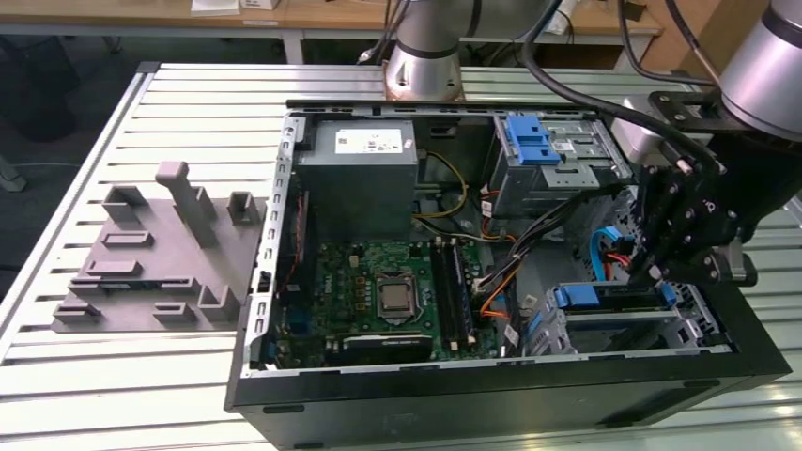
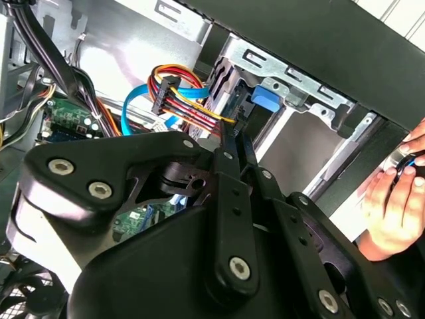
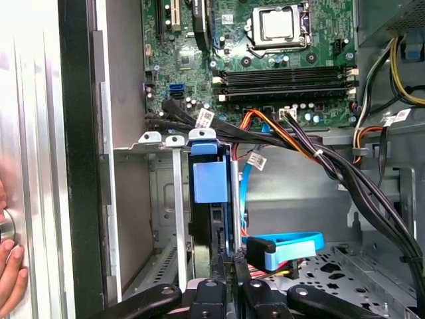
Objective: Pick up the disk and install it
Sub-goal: 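Insert the first disk wire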
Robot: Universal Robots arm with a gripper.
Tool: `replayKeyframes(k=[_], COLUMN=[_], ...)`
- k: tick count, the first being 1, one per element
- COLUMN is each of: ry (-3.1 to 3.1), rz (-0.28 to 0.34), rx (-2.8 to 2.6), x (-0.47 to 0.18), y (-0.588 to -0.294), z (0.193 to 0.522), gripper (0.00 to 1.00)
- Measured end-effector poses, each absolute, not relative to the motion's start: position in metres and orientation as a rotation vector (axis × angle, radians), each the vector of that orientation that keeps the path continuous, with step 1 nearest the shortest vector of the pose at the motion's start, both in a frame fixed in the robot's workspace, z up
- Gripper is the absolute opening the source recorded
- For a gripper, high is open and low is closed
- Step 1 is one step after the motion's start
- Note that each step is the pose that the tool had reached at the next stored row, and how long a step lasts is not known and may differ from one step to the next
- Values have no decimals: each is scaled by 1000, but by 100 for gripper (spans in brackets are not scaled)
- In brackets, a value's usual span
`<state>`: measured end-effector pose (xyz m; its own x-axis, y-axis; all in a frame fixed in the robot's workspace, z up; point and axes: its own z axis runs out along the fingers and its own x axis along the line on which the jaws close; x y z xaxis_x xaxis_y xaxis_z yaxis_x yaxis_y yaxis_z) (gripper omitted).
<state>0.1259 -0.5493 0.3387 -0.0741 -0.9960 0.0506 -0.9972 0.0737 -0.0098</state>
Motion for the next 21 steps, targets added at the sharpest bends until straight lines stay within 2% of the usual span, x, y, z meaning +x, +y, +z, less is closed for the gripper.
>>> replayKeyframes(k=[21], ry=[-2274], rz=[65], rx=[2123], x=[126], y=[-550], z=[334], gripper=[16])
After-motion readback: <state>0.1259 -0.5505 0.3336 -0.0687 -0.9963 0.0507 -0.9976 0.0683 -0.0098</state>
